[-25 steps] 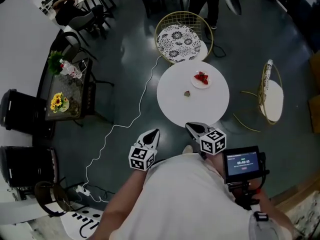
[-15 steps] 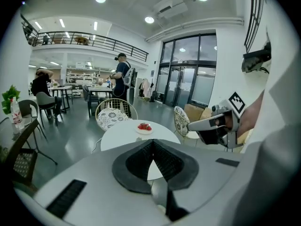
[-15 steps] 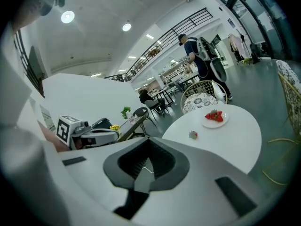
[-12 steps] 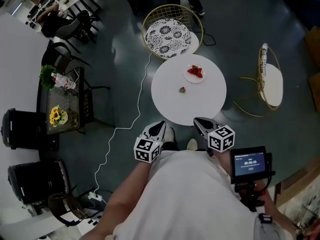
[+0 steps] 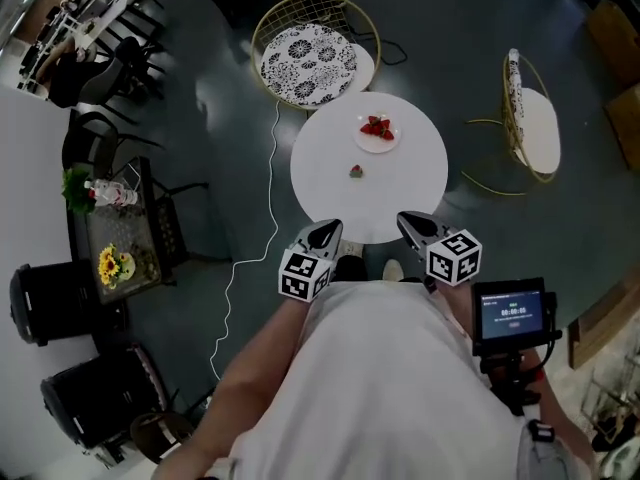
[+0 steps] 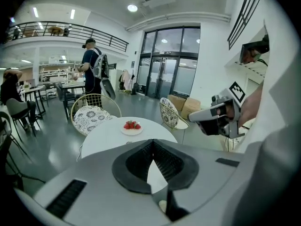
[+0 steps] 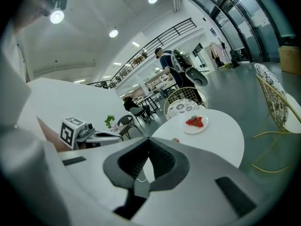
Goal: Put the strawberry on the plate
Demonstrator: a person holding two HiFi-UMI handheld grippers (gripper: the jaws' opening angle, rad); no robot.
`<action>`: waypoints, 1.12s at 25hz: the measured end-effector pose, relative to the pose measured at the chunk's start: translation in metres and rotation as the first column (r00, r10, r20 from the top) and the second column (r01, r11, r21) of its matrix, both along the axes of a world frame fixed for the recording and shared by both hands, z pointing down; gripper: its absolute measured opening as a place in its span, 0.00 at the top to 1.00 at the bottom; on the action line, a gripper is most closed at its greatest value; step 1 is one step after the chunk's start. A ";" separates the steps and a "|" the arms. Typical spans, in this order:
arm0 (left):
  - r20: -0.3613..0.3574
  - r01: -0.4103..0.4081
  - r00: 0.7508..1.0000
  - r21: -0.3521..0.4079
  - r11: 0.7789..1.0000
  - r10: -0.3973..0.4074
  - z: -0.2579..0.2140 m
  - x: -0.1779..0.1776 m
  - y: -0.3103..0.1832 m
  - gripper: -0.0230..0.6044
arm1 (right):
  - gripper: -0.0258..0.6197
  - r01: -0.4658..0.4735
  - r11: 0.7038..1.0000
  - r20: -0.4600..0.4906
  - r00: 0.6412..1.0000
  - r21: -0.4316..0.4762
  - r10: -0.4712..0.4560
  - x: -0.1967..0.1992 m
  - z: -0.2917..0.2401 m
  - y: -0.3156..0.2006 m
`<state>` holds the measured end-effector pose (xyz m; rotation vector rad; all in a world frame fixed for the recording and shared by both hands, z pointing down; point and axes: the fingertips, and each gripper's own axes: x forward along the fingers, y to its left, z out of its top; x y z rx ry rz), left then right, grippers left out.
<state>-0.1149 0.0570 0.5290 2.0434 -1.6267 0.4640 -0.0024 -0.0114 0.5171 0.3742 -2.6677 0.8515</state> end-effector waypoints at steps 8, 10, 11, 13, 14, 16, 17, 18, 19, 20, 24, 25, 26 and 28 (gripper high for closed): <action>0.005 -0.145 0.989 -0.059 0.988 0.145 0.024 -0.022 -0.037 0.95 | 0.95 -0.074 0.997 -0.015 0.997 -0.021 0.074 -0.030 0.010 -0.024; 0.010 -0.184 0.983 -0.067 0.981 0.186 0.022 -0.017 -0.042 0.95 | 0.95 -0.093 0.995 -0.024 0.995 -0.030 0.092 -0.029 0.009 -0.027; 0.011 -0.202 0.979 -0.072 0.977 0.204 0.023 -0.015 -0.044 0.95 | 0.95 -0.103 0.994 -0.029 0.994 -0.036 0.102 -0.029 0.011 -0.029; 0.004 -0.232 0.972 -0.083 0.969 0.233 0.034 -0.020 -0.050 0.95 | 0.95 -0.121 0.992 -0.035 0.992 -0.046 0.119 -0.038 0.021 -0.033; -0.002 -0.244 0.970 -0.089 0.966 0.245 0.042 -0.026 -0.053 0.95 | 0.95 -0.129 0.990 -0.038 0.991 -0.051 0.127 -0.045 0.028 -0.036; -0.014 -0.268 0.963 -0.101 0.958 0.268 0.055 -0.037 -0.058 0.95 | 0.95 -0.143 0.988 -0.045 0.989 -0.062 0.140 -0.060 0.040 -0.039; -0.018 -0.282 0.959 -0.107 0.954 0.281 0.060 -0.040 -0.061 0.95 | 0.95 -0.149 0.987 -0.048 0.988 -0.067 0.146 -0.065 0.044 -0.041; -0.020 -0.295 0.955 -0.112 0.949 0.295 0.063 -0.043 -0.064 0.95 | 0.95 -0.155 0.985 -0.052 0.987 -0.070 0.152 -0.069 0.047 -0.042; -0.021 -0.309 0.951 -0.118 0.944 0.309 0.066 -0.045 -0.067 0.95 | 0.95 -0.161 0.984 -0.057 0.986 -0.074 0.157 -0.072 0.050 -0.044; -0.023 -0.321 0.947 -0.125 0.939 0.321 0.069 -0.046 -0.070 0.95 | 0.95 -0.167 0.983 -0.064 0.985 -0.077 0.163 -0.074 0.052 -0.045; -0.026 -0.361 0.932 -0.157 0.919 0.361 0.087 -0.049 -0.078 0.95 | 0.95 -0.199 0.975 -0.102 0.977 -0.100 0.189 -0.077 0.069 -0.047; -0.023 -0.371 0.928 -0.162 0.914 0.372 0.093 -0.053 -0.082 0.95 | 0.95 -0.207 0.973 -0.106 0.975 -0.103 0.197 -0.082 0.075 -0.050; -0.021 -0.382 0.923 -0.166 0.909 0.384 0.100 -0.058 -0.086 0.95 | 0.95 -0.216 0.971 -0.109 0.973 -0.106 0.205 -0.087 0.082 -0.052; -0.024 -0.409 0.911 -0.173 0.896 0.411 0.112 -0.062 -0.094 0.95 | 0.95 -0.234 0.966 -0.114 0.968 -0.108 0.222 -0.094 0.092 -0.058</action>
